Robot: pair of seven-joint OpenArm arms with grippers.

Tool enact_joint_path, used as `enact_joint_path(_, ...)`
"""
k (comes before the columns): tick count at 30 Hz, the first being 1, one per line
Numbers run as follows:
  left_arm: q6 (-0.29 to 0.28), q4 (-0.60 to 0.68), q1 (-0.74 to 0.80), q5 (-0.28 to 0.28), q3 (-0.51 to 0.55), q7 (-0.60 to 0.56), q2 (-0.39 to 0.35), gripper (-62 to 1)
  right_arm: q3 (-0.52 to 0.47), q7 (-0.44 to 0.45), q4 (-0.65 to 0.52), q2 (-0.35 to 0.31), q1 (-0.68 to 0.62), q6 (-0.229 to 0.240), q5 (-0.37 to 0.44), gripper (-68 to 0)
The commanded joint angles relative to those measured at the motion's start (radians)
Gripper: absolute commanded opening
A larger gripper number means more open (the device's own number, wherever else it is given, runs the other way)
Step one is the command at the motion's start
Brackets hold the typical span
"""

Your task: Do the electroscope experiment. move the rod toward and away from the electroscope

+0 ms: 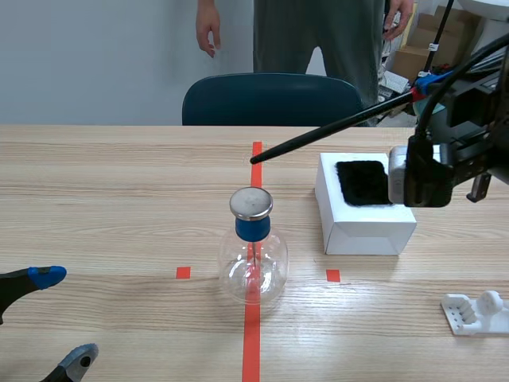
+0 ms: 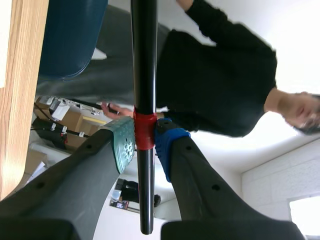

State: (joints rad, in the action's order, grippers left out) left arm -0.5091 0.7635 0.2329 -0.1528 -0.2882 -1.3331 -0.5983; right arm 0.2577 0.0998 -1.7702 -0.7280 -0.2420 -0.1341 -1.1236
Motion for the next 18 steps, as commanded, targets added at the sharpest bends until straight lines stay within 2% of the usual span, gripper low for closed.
enact_joint_path(1, -0.002, 0.016, -0.003, 0.01, 0.0, -0.014, -0.003, 1.4, -0.015, -0.007, -0.028, -0.009, 0.014, -0.014, -0.015, -65.3)
enact_joint_path(18, -0.002, 0.016, -0.003, 0.01, 0.0, -0.014, -0.003, 1.4, -0.015, 0.045, -0.028, -0.009, 0.009, -0.014, -0.131, -65.3)
